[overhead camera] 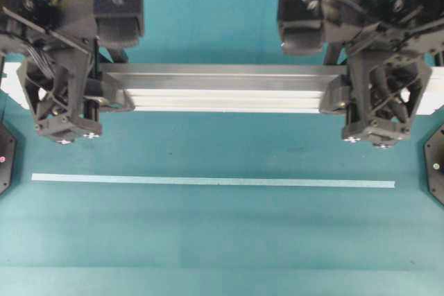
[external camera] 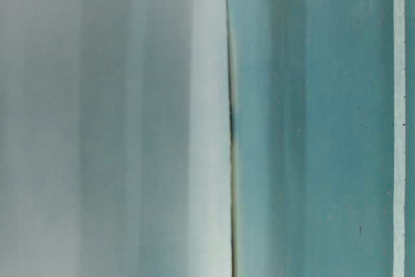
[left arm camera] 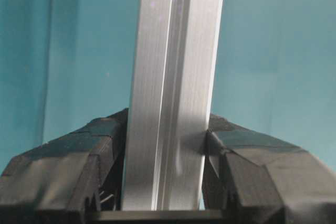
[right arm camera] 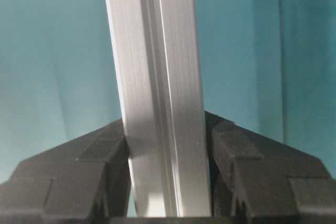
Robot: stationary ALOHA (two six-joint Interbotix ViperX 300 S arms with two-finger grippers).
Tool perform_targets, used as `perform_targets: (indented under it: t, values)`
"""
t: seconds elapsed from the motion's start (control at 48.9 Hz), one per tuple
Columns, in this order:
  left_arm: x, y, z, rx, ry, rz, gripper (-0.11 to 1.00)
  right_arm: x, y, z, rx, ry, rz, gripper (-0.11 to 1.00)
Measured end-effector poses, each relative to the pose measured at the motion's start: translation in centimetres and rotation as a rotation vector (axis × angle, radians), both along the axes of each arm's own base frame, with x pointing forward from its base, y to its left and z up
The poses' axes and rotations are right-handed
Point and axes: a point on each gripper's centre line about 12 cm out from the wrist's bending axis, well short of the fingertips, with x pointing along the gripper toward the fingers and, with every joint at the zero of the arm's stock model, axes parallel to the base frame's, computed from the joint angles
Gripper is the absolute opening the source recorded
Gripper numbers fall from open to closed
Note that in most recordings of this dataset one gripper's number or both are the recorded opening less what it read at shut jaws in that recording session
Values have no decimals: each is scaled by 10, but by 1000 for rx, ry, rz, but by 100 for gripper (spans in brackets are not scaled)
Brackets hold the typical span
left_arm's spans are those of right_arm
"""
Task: Lift the metal rail with both hands.
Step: 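Lower the held rail back onto the table with both grippers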
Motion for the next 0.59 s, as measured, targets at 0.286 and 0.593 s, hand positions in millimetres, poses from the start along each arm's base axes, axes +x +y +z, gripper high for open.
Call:
perform_targets:
  t: [0.286, 0.593]
  values:
    - [0, 1, 1, -1, 29, 1, 36, 0, 0, 2, 1, -6, 1, 39]
    - [0, 1, 1, -1, 31, 1, 36, 0, 0, 3, 0, -8, -1, 39]
